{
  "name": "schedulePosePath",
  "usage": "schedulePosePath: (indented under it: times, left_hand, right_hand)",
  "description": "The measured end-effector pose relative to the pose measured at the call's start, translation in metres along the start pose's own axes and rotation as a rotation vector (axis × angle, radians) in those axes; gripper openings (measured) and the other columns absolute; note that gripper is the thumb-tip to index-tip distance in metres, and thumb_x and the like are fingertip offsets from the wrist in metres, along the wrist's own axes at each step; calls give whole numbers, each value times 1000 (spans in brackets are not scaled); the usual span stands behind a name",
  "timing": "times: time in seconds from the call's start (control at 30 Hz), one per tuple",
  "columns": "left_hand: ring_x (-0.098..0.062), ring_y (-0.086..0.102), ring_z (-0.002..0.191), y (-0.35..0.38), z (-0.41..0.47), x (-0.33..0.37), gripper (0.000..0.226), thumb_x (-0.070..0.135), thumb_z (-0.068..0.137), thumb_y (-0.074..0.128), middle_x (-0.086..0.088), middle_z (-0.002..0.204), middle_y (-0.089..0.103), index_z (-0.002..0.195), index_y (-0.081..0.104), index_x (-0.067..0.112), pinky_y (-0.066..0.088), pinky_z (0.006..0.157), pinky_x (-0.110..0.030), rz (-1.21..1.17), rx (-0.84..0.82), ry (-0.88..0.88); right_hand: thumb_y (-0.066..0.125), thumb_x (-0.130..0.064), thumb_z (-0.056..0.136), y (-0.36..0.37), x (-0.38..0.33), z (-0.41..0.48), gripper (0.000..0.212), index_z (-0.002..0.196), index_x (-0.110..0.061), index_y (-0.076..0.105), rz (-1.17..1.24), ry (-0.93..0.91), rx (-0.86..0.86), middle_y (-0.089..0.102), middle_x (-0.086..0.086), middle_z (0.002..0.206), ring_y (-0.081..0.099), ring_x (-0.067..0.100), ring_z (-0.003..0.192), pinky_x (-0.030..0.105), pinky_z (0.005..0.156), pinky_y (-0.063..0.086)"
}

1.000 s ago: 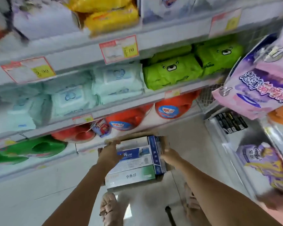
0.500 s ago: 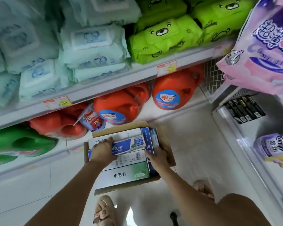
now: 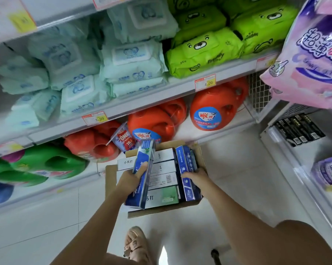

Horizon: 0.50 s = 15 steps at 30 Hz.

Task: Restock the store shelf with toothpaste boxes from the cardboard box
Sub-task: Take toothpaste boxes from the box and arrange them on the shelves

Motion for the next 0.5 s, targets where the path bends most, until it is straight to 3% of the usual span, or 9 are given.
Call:
schedulePosePath:
  times: [0.07,0.1,0.17,0.23,0.3,0.37,0.43,0.5]
  left_hand:
    - [-19,69,75,0,-14,3,43,55,91,46,-7,90,71,99,62,16,49,61,-24,-122,-42,-40]
    - [-21,70,77,1,-21,4,40,54,91,47,-5,90,72,97,62,18,52,65,-27,-180,-66,-46]
    - [-24,72,81,2,-33,8,37,49,91,52,-6,90,75,100,63,15,56,76,-35,-321,-106,-37]
    - [-28,71,87,3,-43,14,42,43,89,58,-11,93,74,108,62,5,54,87,-44,-428,-141,-18]
    - [-30,70,91,4,-50,22,44,36,89,61,-16,98,73,112,55,-1,53,91,-46,-520,-166,-15]
    - [-28,70,87,3,-54,34,36,28,90,60,-17,101,72,113,54,1,56,84,-43,-628,-209,-22]
    - [-25,71,81,3,-58,45,29,20,91,58,-17,101,72,114,55,3,58,71,-37,-729,-278,-19]
    - [-25,72,79,2,-59,50,29,14,90,57,-17,103,71,117,54,3,58,63,-34,-804,-333,1]
  right_hand:
    - [75,-8,76,-4,-15,-15,40,113,-6,59,38,-52,-91,72,14,92,71,31,83,45,77,58]
    - [79,-19,74,-6,-22,-22,49,118,-11,57,40,-74,-144,73,13,97,71,31,88,49,82,56]
    - [80,-51,66,-6,-41,-40,65,119,-23,56,24,-134,-203,73,7,102,71,26,90,48,85,56]
    - [68,-63,70,-3,-61,-58,58,115,-28,58,-4,-226,-219,73,3,103,71,22,90,43,85,56]
    - [61,-54,82,2,-78,-72,39,110,-27,61,29,-269,-237,73,2,104,70,20,94,41,88,55]
    - [62,-40,87,9,-90,-85,26,108,-23,61,98,-274,-274,72,3,107,69,22,99,44,90,53]
    - [65,-27,87,16,-97,-93,28,112,-15,59,154,-285,-300,71,8,110,67,27,102,49,92,52]
    - [67,-26,86,21,-99,-98,38,118,-10,55,130,-299,-299,71,8,110,68,27,101,50,91,52]
Point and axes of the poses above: each hand's wrist, its own z-axis towards the middle knuckle, its own y-axis out of the palm, x = y × z, the point moved 2 cm from there along z, towards the middle knuckle
